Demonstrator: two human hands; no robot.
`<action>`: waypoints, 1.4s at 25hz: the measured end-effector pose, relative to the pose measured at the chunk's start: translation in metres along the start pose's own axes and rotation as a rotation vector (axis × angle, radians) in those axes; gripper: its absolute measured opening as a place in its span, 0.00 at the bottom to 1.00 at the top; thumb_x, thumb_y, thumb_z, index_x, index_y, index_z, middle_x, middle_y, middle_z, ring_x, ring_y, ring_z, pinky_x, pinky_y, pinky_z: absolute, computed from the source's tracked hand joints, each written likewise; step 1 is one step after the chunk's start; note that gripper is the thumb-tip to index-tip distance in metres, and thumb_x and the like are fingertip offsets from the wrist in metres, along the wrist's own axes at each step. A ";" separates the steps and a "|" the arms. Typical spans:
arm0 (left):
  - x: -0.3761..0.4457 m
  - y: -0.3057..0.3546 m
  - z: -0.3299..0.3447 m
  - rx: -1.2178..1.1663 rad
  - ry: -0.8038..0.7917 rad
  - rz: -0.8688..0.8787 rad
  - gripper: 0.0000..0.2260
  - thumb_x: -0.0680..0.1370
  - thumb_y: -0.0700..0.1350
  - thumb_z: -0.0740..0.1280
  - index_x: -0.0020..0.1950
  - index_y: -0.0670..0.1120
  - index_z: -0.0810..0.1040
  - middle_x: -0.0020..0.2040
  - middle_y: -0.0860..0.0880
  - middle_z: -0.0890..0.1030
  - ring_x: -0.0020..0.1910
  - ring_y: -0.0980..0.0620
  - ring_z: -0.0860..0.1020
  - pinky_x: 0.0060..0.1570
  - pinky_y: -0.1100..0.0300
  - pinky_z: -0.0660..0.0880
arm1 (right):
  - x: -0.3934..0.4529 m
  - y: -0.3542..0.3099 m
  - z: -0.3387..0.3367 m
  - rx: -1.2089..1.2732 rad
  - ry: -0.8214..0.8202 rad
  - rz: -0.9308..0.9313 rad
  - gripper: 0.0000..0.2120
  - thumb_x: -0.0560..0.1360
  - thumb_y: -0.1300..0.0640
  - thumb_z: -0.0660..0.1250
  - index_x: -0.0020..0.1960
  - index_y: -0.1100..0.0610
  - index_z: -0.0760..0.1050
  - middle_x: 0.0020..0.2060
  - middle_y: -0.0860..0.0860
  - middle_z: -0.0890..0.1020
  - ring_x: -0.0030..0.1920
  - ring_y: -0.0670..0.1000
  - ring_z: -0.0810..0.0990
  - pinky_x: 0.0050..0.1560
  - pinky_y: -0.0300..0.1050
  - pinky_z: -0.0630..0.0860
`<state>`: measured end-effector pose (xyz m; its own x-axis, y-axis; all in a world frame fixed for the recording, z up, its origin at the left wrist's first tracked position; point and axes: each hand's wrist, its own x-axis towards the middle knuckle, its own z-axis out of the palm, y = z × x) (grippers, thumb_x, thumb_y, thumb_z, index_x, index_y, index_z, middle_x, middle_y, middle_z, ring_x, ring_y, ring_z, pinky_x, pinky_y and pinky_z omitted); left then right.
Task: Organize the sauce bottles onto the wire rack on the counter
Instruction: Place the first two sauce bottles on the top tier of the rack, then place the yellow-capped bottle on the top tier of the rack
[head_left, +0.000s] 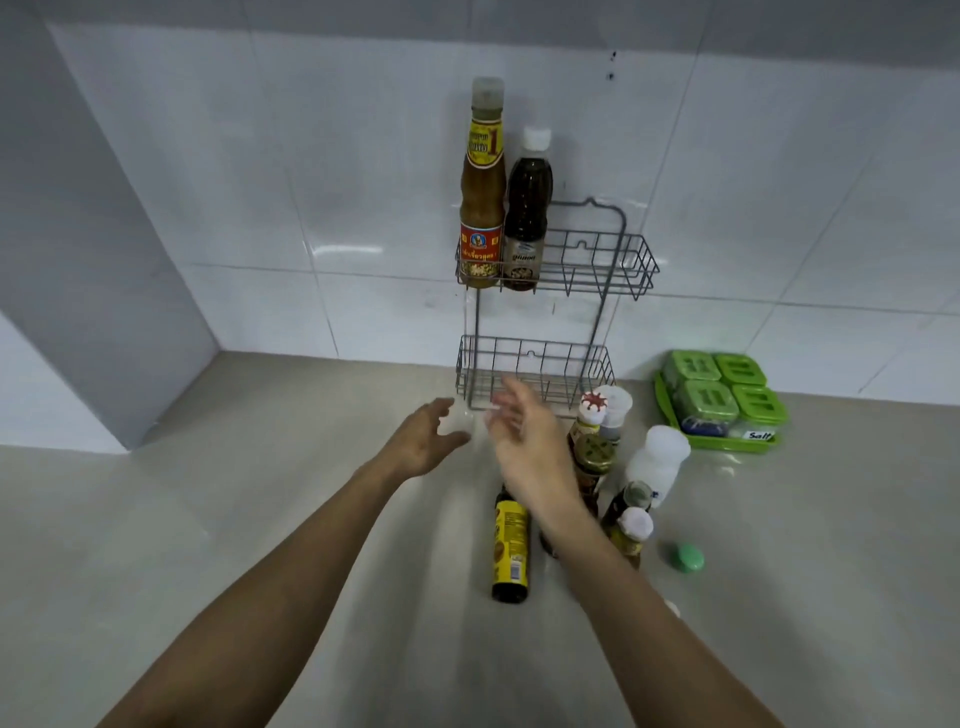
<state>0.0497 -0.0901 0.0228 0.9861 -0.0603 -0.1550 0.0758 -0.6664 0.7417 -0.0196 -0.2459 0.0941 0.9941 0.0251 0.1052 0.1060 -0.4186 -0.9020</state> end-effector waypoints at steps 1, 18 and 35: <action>-0.003 -0.007 0.007 -0.027 -0.031 -0.030 0.28 0.78 0.47 0.69 0.75 0.43 0.65 0.71 0.41 0.72 0.67 0.43 0.73 0.64 0.52 0.71 | -0.012 0.015 0.009 -0.056 -0.019 0.032 0.23 0.79 0.57 0.62 0.74 0.54 0.64 0.66 0.51 0.76 0.66 0.50 0.75 0.66 0.46 0.72; -0.006 -0.002 0.079 -0.406 -0.259 -0.304 0.11 0.77 0.39 0.70 0.55 0.33 0.80 0.36 0.44 0.79 0.32 0.51 0.78 0.28 0.66 0.76 | -0.063 0.134 0.049 -0.407 -0.076 0.256 0.36 0.76 0.53 0.66 0.78 0.51 0.52 0.71 0.52 0.71 0.68 0.55 0.72 0.63 0.49 0.73; -0.023 0.038 -0.010 -0.786 -0.125 -0.123 0.09 0.73 0.38 0.73 0.52 0.38 0.83 0.39 0.46 0.85 0.38 0.52 0.83 0.38 0.63 0.79 | -0.036 0.088 0.041 0.895 -0.092 0.413 0.20 0.71 0.68 0.71 0.62 0.60 0.76 0.55 0.56 0.84 0.56 0.54 0.82 0.58 0.49 0.79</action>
<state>0.0316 -0.1069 0.0609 0.9434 -0.1342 -0.3032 0.3111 0.0414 0.9495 -0.0454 -0.2462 -0.0063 0.9504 0.1183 -0.2875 -0.3100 0.4290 -0.8484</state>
